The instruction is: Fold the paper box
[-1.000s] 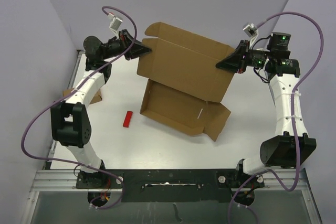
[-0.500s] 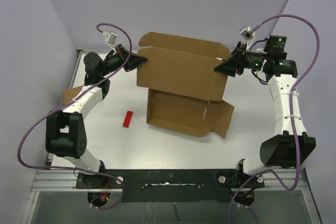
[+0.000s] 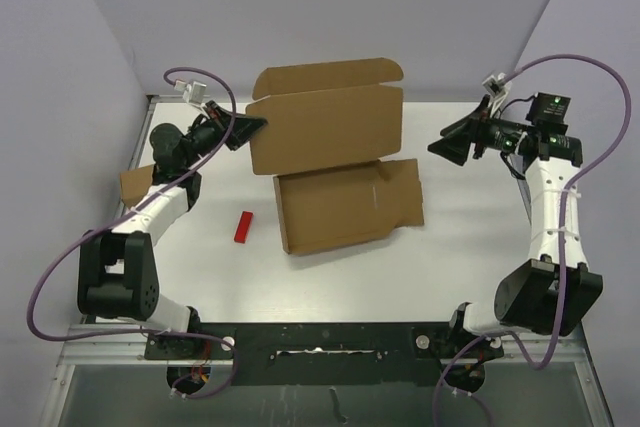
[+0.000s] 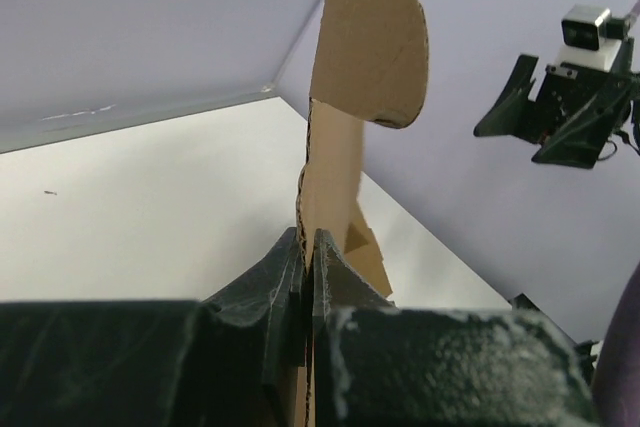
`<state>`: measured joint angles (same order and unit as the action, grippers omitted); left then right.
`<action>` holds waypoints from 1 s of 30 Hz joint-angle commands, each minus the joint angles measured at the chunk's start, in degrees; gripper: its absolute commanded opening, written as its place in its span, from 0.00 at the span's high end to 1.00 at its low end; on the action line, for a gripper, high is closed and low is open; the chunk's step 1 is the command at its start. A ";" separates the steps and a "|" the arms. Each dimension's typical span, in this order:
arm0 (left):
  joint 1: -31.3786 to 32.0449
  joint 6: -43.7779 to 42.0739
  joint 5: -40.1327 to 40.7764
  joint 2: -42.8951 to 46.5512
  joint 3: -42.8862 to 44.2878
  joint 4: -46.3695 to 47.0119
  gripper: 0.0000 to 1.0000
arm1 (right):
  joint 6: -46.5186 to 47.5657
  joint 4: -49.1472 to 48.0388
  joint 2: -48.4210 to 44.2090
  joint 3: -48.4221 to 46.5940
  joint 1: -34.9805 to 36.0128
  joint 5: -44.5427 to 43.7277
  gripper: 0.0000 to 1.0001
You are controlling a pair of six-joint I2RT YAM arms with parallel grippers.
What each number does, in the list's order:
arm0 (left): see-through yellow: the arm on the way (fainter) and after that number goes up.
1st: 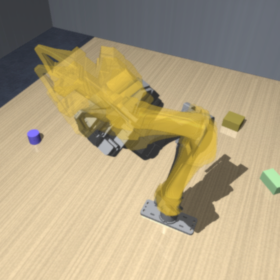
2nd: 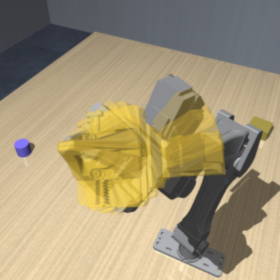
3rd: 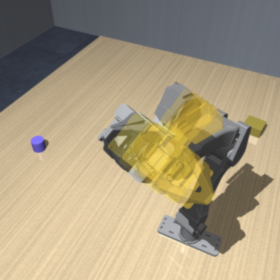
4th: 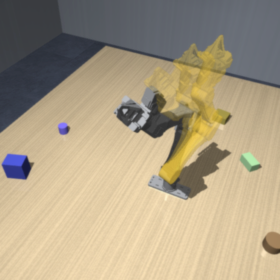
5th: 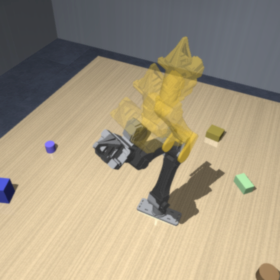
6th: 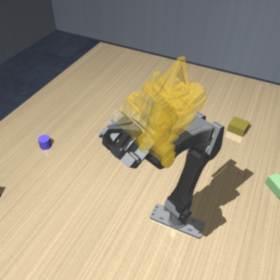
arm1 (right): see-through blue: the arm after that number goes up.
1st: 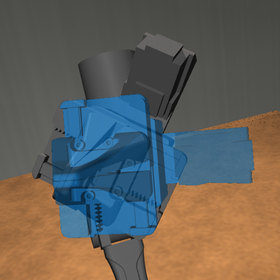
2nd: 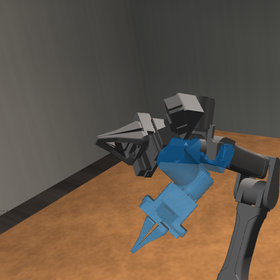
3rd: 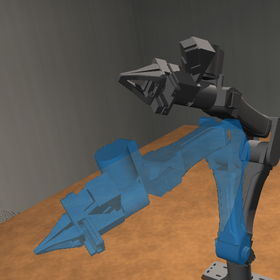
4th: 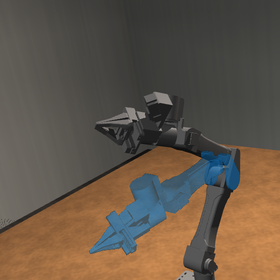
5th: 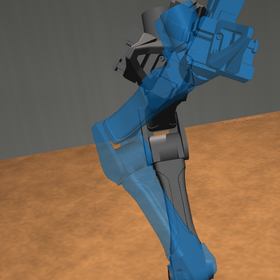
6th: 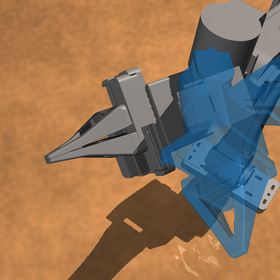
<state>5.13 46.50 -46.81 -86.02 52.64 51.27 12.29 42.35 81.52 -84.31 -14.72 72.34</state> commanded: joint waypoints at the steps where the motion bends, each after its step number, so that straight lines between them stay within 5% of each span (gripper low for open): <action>1: -0.56 -0.34 5.36 6.22 -1.48 5.20 1.00 | 5.74 -4.16 -5.46 7.85 0.16 -6.16 0.22; 9: -0.56 -1.41 5.76 7.96 -3.62 4.72 1.00 | 6.04 -20.33 -2.51 25.21 4.73 -17.74 0.11; 21: -0.47 -1.73 3.00 7.97 -3.98 5.65 1.00 | 5.44 -21.03 16.09 15.68 7.15 -25.71 0.06; 30: -0.34 -0.89 1.66 8.01 -4.21 7.60 1.00 | 4.28 -26.92 22.74 13.59 7.04 -15.65 0.15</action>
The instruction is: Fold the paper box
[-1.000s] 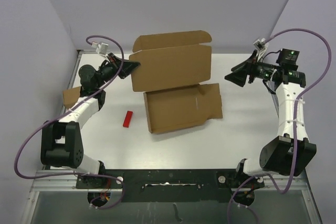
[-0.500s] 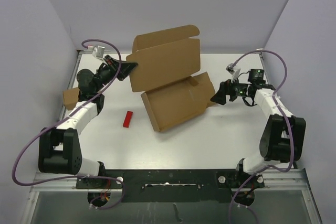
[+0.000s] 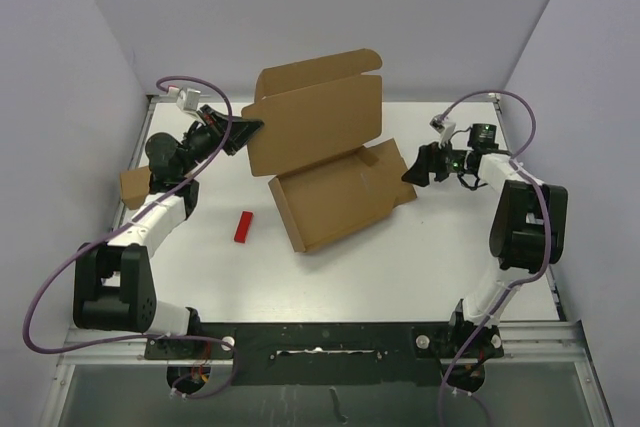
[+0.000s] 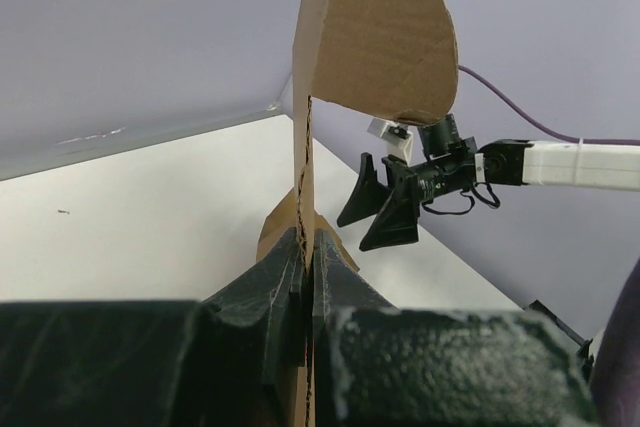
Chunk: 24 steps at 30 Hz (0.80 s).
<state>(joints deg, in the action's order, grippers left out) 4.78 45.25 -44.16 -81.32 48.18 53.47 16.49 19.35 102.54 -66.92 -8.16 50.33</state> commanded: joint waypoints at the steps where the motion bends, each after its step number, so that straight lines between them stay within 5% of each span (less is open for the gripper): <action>1: 0.05 0.32 -0.93 3.40 0.21 5.41 1.00 | 0.47 -3.18 2.32 -4.33 0.94 6.75 0.17; 10: 0.06 0.83 -1.67 3.27 0.30 6.17 1.00 | 0.72 -2.33 5.34 -5.49 1.93 3.26 0.41; 18: 0.15 1.33 -1.50 2.75 0.07 6.91 1.00 | 2.11 -1.25 5.16 -6.03 2.14 3.90 0.94; 24: 0.55 0.57 -0.12 2.22 -0.20 6.72 1.00 | 1.39 -3.68 -2.40 -2.32 1.79 1.13 1.00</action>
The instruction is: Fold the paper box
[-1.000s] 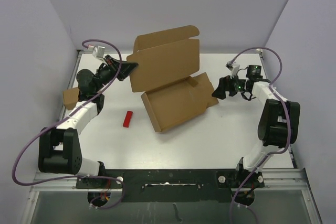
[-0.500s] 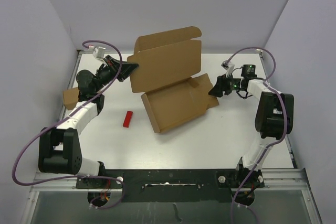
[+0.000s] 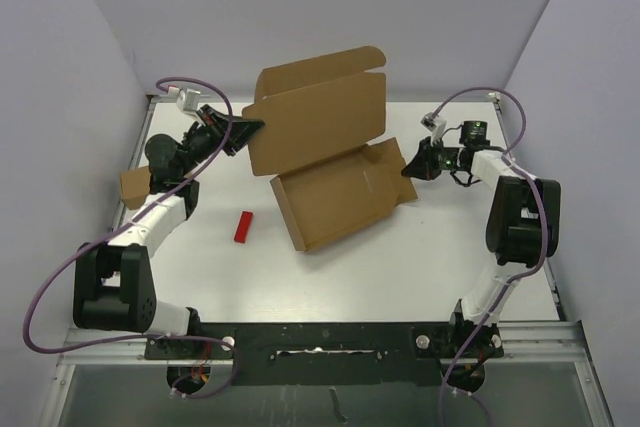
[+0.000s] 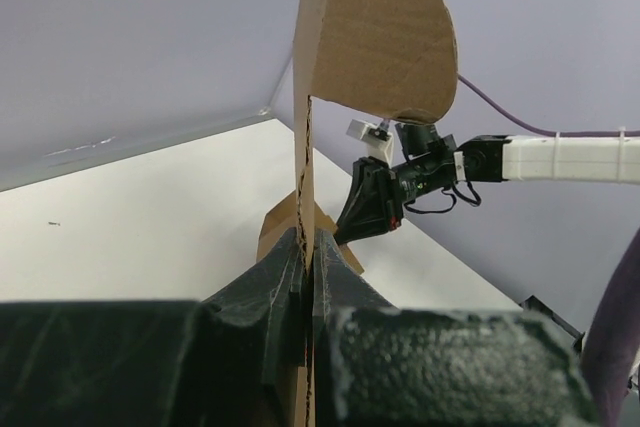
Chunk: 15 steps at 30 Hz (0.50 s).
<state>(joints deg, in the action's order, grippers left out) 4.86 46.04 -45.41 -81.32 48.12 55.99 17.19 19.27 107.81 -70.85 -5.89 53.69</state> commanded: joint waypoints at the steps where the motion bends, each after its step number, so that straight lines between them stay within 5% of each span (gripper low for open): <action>1: 0.56 -0.17 1.40 2.03 -0.11 4.40 1.00 | 0.25 -4.26 -9.29 2.47 -0.44 -2.85 1.00; 15: 5.60 -9.14 4.73 3.03 0.93 -2.24 1.00 | -2.36 -8.59 -20.77 9.93 2.97 -8.98 1.00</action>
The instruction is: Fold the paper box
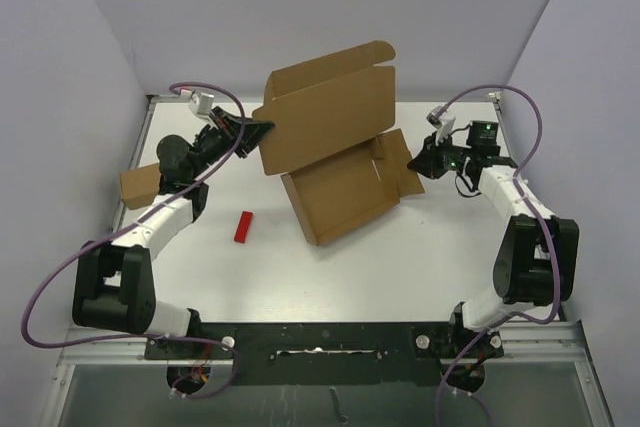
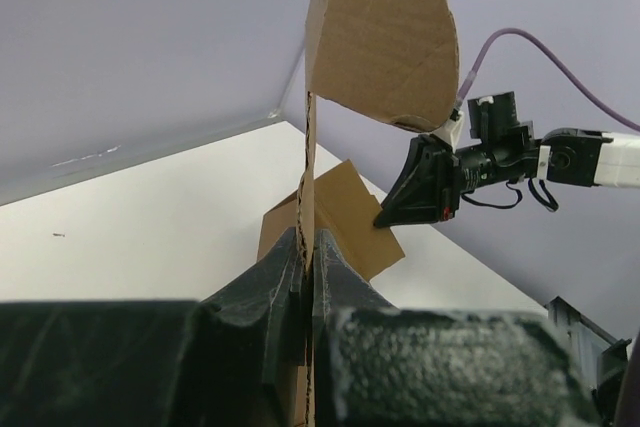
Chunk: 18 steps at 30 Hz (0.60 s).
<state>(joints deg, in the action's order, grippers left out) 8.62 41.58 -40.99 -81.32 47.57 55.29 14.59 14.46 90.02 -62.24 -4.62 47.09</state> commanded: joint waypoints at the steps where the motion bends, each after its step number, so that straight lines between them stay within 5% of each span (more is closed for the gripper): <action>1: 2.29 -5.49 0.16 3.01 1.49 -1.91 1.00 | 0.34 -3.74 -3.01 1.78 2.06 -2.39 1.00; 8: 3.87 -9.77 -0.91 3.44 -0.24 -2.35 1.00 | 0.40 -3.72 -2.35 5.19 3.04 0.10 1.00; 18: 4.19 -11.25 -3.77 3.51 -1.26 0.93 1.00 | -0.84 -0.14 2.79 2.77 0.52 11.58 0.84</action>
<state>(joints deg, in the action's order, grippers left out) 12.08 31.57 -42.17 -80.40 46.57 53.80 14.52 10.48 90.54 -58.35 -3.29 51.31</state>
